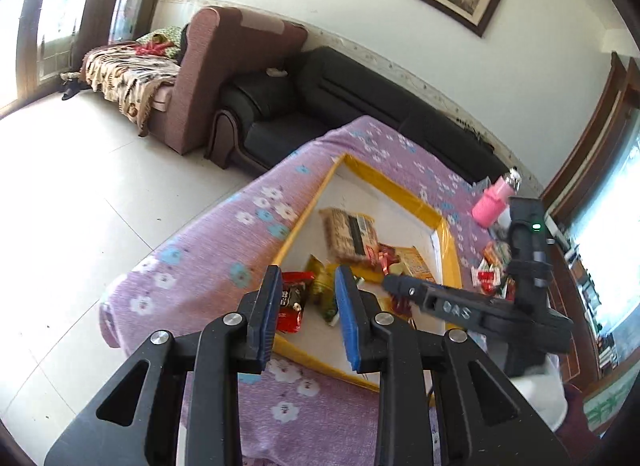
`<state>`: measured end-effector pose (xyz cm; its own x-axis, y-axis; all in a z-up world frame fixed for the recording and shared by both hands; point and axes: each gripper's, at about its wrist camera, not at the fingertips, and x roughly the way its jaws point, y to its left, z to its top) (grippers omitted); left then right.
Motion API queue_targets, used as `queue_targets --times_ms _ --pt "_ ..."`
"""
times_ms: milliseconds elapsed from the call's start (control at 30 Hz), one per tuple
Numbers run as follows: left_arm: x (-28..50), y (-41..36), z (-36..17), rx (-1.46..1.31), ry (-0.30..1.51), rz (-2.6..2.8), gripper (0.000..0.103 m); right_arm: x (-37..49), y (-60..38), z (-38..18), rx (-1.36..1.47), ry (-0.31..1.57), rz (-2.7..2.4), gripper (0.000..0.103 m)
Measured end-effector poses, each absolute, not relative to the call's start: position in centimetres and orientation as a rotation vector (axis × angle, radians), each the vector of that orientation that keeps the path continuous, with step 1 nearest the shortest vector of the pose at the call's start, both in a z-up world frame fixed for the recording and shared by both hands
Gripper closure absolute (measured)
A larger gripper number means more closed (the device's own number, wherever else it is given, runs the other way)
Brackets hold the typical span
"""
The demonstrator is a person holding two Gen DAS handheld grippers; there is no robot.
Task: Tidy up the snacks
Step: 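Carry the red candy and Golden Crown bar into the tray and release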
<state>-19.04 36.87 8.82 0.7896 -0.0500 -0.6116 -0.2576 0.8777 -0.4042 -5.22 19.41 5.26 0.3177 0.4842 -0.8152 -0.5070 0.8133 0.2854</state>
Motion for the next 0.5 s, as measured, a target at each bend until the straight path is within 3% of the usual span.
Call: queue_targets --times_ms 233,367,500 --pt "-19.9 38.4 8.9 -0.549 0.624 0.171 0.07 -6.9 18.2 5.4 -0.14 1.033 0.493 0.076" --pt "-19.9 38.0 9.4 -0.539 0.637 0.246 0.055 -8.8 18.2 5.5 -0.171 1.034 0.511 0.069" --pt "-20.6 37.5 10.1 -0.549 0.622 0.229 0.053 -9.7 16.8 7.6 -0.057 0.983 0.577 0.057"
